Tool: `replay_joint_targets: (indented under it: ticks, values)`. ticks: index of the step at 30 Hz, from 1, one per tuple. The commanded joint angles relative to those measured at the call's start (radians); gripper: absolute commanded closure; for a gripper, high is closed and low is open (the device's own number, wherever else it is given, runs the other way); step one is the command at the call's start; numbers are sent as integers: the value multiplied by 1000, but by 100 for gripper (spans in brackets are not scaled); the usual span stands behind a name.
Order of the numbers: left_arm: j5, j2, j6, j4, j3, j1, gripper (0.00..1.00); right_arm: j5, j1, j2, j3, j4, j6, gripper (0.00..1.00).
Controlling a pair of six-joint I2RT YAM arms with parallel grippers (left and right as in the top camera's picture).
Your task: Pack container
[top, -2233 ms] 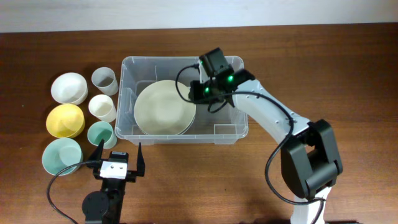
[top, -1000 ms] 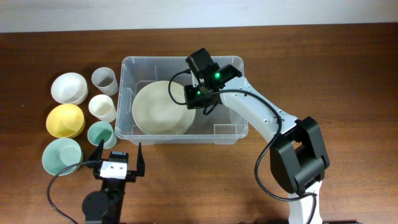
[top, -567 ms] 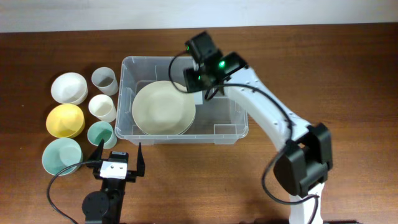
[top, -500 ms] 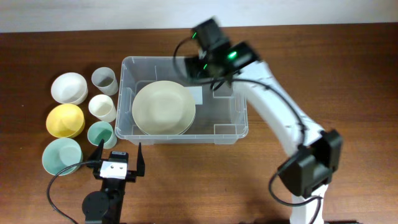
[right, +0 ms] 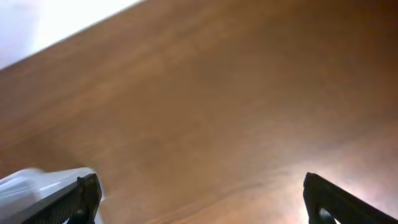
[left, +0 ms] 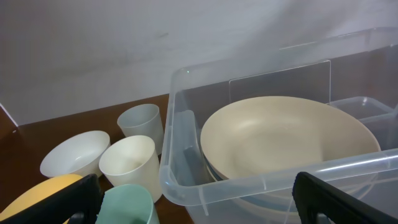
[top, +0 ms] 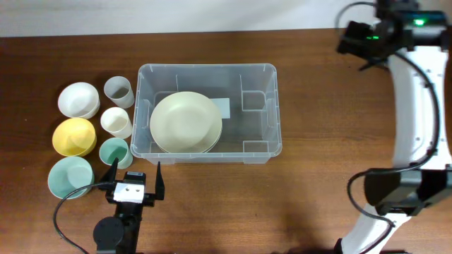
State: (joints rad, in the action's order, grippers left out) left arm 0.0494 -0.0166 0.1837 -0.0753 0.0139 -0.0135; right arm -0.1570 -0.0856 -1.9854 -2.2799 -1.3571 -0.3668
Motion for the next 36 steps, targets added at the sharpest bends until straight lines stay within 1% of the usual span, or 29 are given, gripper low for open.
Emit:
replay_joint_targets:
  ticks: [1, 6, 13, 31, 34, 36]
  values:
    - [8, 5, 13, -2, -5, 5, 0, 40, -79, 0, 68, 6, -20, 1]
    - [7, 5, 13, -2, -5, 5, 0, 42, -169, -2, 201, 86, -20, 1]
    - [7, 5, 13, -2, -5, 5, 0, 42, -196, -2, 276, 122, -20, 1]
    - [8, 5, 13, -1, -5, 5, 0, 71, -196, -2, 279, 143, -19, 1]
    - [-4, 5, 16, 46, -5, 6, 0, 71, -196, -2, 279, 143, -19, 1]
    - [0, 5, 13, 112, -5, 5, 0, 71, -196, -2, 279, 143, -19, 1]
